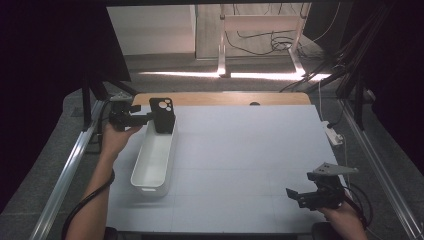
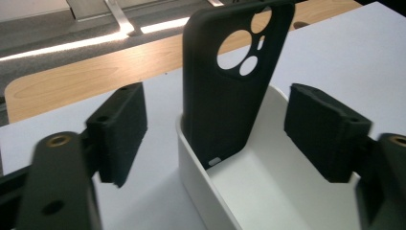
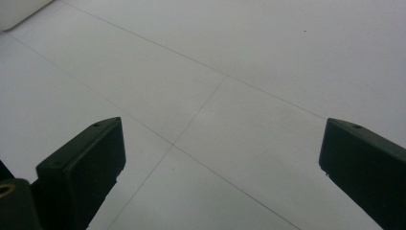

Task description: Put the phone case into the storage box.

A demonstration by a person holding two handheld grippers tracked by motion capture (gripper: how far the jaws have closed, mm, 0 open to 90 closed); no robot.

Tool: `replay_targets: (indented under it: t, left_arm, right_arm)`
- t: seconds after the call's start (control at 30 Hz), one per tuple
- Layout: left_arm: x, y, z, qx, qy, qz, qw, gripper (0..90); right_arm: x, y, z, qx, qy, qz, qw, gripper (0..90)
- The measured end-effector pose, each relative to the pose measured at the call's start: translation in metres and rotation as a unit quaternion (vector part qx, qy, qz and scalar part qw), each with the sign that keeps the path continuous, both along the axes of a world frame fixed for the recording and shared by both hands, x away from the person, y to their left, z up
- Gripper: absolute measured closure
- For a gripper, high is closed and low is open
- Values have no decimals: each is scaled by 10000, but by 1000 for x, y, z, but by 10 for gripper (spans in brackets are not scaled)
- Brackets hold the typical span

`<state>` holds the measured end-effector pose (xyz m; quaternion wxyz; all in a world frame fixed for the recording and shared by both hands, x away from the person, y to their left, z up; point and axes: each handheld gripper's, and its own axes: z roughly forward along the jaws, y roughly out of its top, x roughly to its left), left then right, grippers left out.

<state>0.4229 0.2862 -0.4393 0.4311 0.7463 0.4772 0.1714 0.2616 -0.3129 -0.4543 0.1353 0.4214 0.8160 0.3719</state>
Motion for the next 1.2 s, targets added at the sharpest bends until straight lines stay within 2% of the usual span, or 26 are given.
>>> replay_targets:
  t: [0.13, 0.17, 0.27, 0.57, 0.7, 0.87, 1.2]
  left_arm:
    - [-5, -1, 0, -54, -20, -7, 10000, 129]
    - [-8, -2, 1, -126, -36, -31, 9999, 108]
    - [-11, -3, 2, -133, -38, -76, 9999, 70]
    - [-24, -11, 5, -159, -116, -194, 9996, 26]
    - [-28, -15, 4, -151, -37, -269, 9995, 12]
    - [-35, -15, 5, -315, -100, -308, 9990, 0]
    - [-45, -24, 6, -59, -74, -512, 9986, 2]
  right_arm:
    - [0, 0, 0, -13, -3, -4, 10000, 19]
    - [0, 0, 0, -16, -8, -3, 10000, 19]
    - [0, 1, 0, -13, -14, 1, 10000, 19]
    - [-1, 3, 0, -117, -41, 27, 9999, 11]
    - [-2, 5, 0, -151, -57, 38, 9999, 11]
    - [-3, 5, 0, -179, -112, 54, 9998, 10]
    - [-3, 4, 1, -131, -155, 62, 9998, 9]
